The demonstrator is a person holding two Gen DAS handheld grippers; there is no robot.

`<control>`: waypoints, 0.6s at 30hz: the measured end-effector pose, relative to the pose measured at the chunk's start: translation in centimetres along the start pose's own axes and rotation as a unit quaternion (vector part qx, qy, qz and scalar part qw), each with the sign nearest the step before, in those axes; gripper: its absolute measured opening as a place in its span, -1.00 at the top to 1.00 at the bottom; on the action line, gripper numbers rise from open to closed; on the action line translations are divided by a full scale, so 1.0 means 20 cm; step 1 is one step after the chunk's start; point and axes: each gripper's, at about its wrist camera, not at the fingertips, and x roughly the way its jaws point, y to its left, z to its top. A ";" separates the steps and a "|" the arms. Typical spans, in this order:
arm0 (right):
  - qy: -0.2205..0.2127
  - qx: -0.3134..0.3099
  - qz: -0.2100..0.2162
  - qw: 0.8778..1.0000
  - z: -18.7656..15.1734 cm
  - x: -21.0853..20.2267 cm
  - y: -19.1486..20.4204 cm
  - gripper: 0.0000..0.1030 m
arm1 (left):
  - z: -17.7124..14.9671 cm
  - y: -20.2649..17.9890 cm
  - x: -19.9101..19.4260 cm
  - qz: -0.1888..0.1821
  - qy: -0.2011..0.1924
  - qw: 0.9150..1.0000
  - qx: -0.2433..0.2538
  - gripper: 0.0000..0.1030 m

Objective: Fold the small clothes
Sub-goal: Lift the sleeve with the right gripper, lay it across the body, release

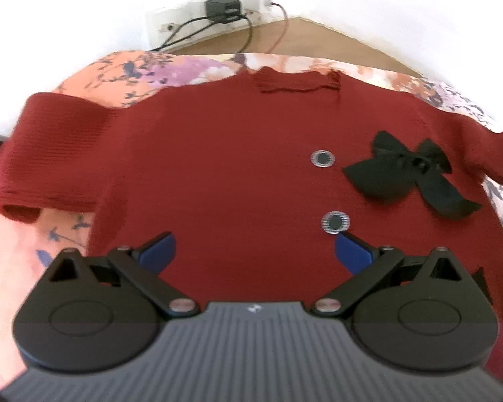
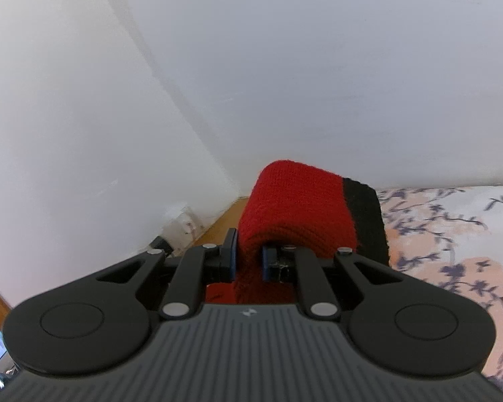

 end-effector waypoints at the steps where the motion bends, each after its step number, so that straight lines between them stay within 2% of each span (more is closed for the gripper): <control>1: 0.001 -0.002 0.004 1.000 -0.01 0.02 0.03 0.72 | 0.00 0.02 0.00 0.002 0.000 1.000 -0.001 -1.00; 12: 0.033 -0.026 0.039 0.998 -0.22 0.24 0.38 0.72 | -0.01 0.27 -0.03 0.017 -0.005 1.000 -0.015 -1.00; 18: 0.080 -0.027 0.034 0.996 -0.38 0.43 0.48 0.72 | -0.03 0.38 -0.03 0.018 -0.006 1.000 -0.016 -1.00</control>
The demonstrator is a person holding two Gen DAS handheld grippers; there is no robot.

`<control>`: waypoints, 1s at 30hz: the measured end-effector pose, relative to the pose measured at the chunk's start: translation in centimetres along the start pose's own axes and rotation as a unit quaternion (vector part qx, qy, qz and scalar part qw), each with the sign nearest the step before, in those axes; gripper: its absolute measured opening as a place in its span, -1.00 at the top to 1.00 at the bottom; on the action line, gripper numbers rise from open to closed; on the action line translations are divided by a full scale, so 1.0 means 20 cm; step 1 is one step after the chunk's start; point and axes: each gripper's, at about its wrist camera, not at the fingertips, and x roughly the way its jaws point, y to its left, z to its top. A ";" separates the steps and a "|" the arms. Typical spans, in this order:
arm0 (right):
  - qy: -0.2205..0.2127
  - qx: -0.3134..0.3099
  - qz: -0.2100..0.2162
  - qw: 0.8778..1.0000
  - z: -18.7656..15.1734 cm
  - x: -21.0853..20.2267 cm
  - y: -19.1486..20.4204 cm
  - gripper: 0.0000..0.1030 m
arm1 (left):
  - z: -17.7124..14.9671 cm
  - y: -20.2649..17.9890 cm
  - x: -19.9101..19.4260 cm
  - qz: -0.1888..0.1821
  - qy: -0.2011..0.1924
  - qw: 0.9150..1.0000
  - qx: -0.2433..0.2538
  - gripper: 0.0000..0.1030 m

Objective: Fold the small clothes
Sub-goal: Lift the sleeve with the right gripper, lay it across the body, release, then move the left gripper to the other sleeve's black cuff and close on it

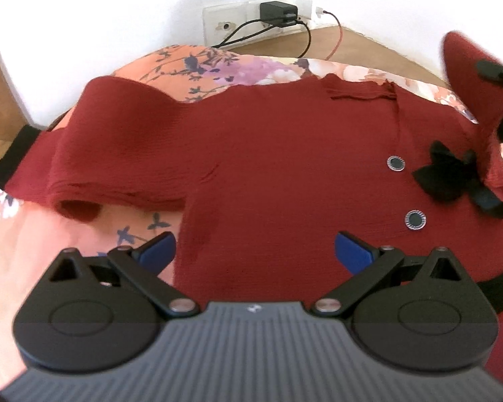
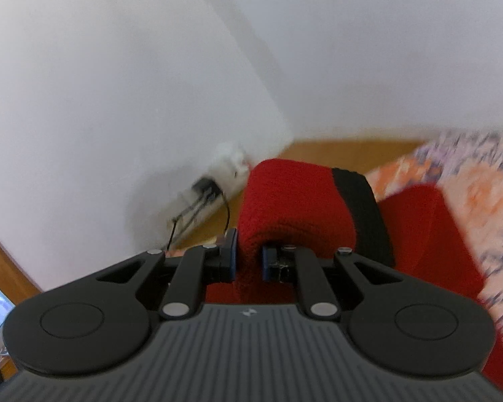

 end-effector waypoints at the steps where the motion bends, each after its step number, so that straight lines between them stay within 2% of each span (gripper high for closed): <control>1: 0.010 0.003 -0.002 1.000 -0.03 0.05 0.02 0.72 | 0.00 0.01 0.00 0.001 0.001 1.000 0.000 -1.00; 5: 0.043 -0.016 -0.019 0.999 -0.19 0.21 0.09 0.72 | -0.02 0.05 0.03 0.004 0.003 1.000 0.002 -1.00; 14: 0.104 -0.037 -0.039 0.993 -0.43 0.47 0.11 0.68 | -0.04 0.11 0.04 -0.003 0.004 1.000 0.007 -1.00; 18: 0.115 -0.043 -0.036 0.992 -0.46 0.53 0.12 0.44 | -0.03 0.11 0.04 -0.005 0.004 1.000 0.018 -1.00; 19: 0.117 -0.041 -0.036 0.992 -0.45 0.52 0.12 0.34 | -0.03 0.10 0.04 -0.006 0.003 1.000 0.021 -1.00; 21: 0.120 -0.033 -0.033 0.992 -0.43 0.49 0.13 -0.03 | -0.01 0.09 0.03 -0.009 -0.001 1.000 0.026 -1.00; 23: 0.120 -0.027 -0.037 0.992 -0.41 0.43 0.14 -0.22 | 0.00 0.07 0.01 -0.016 -0.005 0.999 0.031 -1.00; 27: 0.118 -0.036 -0.035 0.992 -0.34 0.27 0.14 -0.38 | 0.04 0.01 -0.03 -0.025 -0.017 0.999 0.040 -1.00; 30: 0.128 -0.045 -0.034 0.990 -0.27 0.15 0.11 -0.41 | 0.07 -0.03 -0.06 -0.029 -0.029 0.998 0.045 -1.00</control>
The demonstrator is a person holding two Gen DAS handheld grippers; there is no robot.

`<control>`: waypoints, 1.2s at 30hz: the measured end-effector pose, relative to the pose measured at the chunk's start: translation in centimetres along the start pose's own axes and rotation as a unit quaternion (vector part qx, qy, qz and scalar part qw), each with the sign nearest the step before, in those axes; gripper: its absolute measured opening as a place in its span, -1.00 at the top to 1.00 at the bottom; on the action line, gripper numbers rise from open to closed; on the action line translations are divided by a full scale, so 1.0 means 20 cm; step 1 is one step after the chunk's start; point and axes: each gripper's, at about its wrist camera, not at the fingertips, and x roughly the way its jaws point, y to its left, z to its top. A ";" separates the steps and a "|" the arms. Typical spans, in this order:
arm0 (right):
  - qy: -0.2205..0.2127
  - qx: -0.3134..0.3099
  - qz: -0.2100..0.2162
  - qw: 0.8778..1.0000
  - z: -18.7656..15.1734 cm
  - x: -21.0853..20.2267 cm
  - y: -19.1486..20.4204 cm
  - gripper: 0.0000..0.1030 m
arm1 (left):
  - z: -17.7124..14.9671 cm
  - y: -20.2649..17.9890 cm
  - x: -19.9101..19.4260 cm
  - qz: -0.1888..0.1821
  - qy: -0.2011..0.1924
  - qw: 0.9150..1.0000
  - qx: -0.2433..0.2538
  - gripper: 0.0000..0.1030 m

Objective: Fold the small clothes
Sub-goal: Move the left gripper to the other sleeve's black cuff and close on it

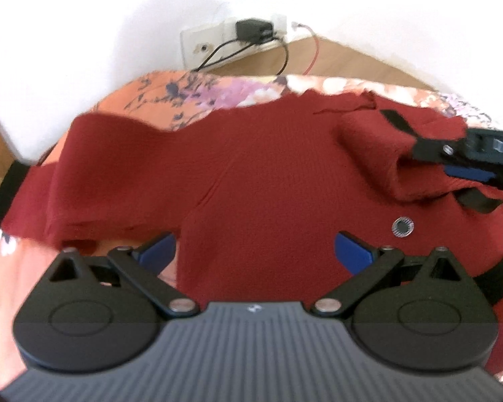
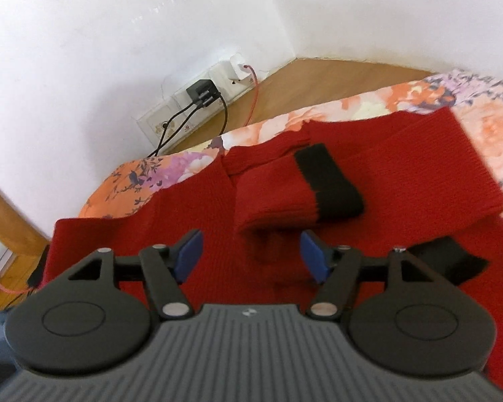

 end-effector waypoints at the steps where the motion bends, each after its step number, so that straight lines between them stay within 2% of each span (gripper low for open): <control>1: 0.004 -0.004 0.002 1.000 0.01 -0.04 -0.02 -0.43 | 0.01 -0.02 -0.01 0.000 -0.005 1.000 0.001 -1.00; 10: 0.007 0.002 -0.060 0.998 0.11 -0.29 -0.27 -0.47 | 0.15 -0.27 0.05 -0.001 -0.028 0.999 0.036 -1.00; 17: 0.004 0.013 -0.093 0.996 0.10 -0.38 -0.52 -0.48 | 0.21 -0.49 0.20 0.005 -0.039 0.996 0.080 -1.00; 24: 0.017 0.031 -0.098 0.995 0.09 -0.36 -0.70 -0.49 | 0.24 -0.66 0.36 0.006 -0.030 0.993 0.115 -1.00; 29: 0.023 0.038 -0.098 0.994 0.09 -0.33 -0.76 -0.50 | 0.25 -0.75 0.45 0.009 -0.023 0.990 0.140 -1.00; 36: 0.031 0.051 -0.095 0.994 0.08 -0.29 -0.84 -0.53 | 0.25 -0.88 0.53 0.021 -0.047 0.981 0.184 -0.93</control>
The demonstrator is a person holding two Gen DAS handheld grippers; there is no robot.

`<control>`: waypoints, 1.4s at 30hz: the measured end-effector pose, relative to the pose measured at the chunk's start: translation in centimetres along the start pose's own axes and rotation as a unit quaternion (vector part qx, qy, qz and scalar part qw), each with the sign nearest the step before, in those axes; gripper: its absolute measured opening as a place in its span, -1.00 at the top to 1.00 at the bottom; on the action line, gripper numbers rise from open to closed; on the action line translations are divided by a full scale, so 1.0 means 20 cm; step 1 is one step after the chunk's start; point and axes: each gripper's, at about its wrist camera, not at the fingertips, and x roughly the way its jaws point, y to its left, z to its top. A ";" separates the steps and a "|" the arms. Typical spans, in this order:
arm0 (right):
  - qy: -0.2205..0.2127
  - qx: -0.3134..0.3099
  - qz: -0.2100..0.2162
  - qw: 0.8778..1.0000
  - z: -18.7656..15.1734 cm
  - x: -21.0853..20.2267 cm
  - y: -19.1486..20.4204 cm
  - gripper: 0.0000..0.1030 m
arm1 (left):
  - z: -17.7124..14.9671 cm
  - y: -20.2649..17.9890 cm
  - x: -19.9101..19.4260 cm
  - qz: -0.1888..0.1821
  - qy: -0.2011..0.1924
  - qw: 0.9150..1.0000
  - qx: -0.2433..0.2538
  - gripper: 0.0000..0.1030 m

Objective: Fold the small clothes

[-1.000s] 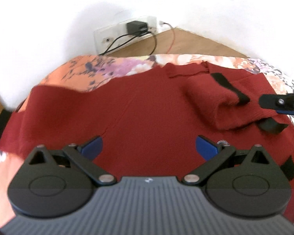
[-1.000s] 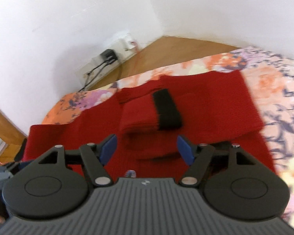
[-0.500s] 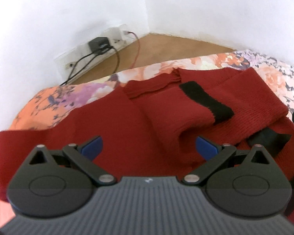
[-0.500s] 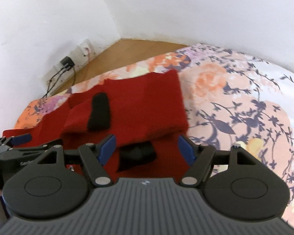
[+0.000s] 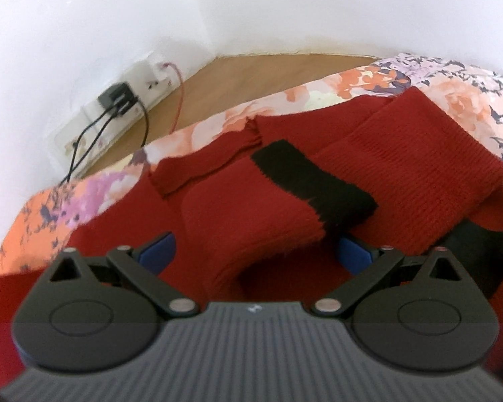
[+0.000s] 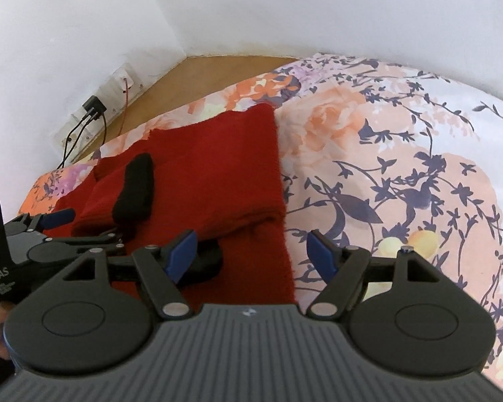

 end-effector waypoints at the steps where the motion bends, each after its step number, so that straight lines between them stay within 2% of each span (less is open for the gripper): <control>1: 0.001 0.002 0.000 1.000 0.00 0.01 -0.01 -0.53 | 0.00 -0.01 0.00 0.001 -0.006 1.000 0.008 -0.82; 3: 0.002 0.005 0.000 1.000 0.00 0.02 -0.02 -0.55 | 0.00 -0.03 0.00 -0.001 -0.020 1.000 0.021 -0.62; 5: 0.002 0.002 0.002 1.000 0.01 0.03 -0.02 -0.55 | 0.00 -0.05 0.00 0.001 -0.031 0.999 0.026 -0.15; 6: 0.002 -0.001 0.003 1.000 0.01 0.03 -0.02 -0.56 | 0.00 -0.05 0.00 -0.001 -0.031 0.999 0.026 0.24; 7: 0.002 -0.003 0.004 1.000 0.01 0.03 -0.02 -0.56 | 0.00 -0.04 0.00 -0.005 -0.031 0.999 0.022 0.52; 10: 0.002 -0.005 0.008 1.000 0.01 0.04 -0.02 -0.57 | 0.00 0.01 -0.02 -0.012 -0.037 0.999 -0.004 0.68; 14: 0.000 -0.009 0.012 1.000 0.02 0.05 0.00 -0.57 | 0.01 0.12 -0.09 -0.007 -0.053 0.997 -0.055 0.69; 22: -0.002 -0.025 0.026 0.999 0.02 0.07 0.06 -0.57 | -0.06 0.36 -0.20 0.014 -0.053 0.987 -0.150 0.69; 29: 0.001 -0.036 0.030 0.999 0.03 0.09 0.12 -0.57 | -0.20 0.51 -0.20 0.017 -0.010 0.978 -0.209 0.62; 31: 0.003 -0.038 0.030 0.999 0.03 0.10 0.12 -0.57 | -0.24 0.54 -0.20 0.013 0.006 0.975 -0.223 0.33; 34: 0.005 -0.042 0.029 0.999 0.03 0.11 0.14 -0.58 | -0.30 0.58 -0.22 0.039 0.022 0.973 -0.228 -0.07; 37: 0.008 -0.043 0.028 0.999 0.04 0.11 0.14 -0.58 | -0.34 0.64 -0.26 0.056 0.028 0.972 -0.224 -0.13; 41: 0.000 -0.044 0.032 0.999 0.07 0.09 0.14 -0.58 | -0.36 0.75 -0.30 0.053 0.030 0.969 -0.241 -0.16; 42: -0.002 -0.045 0.032 0.998 0.08 0.09 0.14 -0.58 | -0.36 0.77 -0.31 0.052 0.028 0.967 -0.246 -0.23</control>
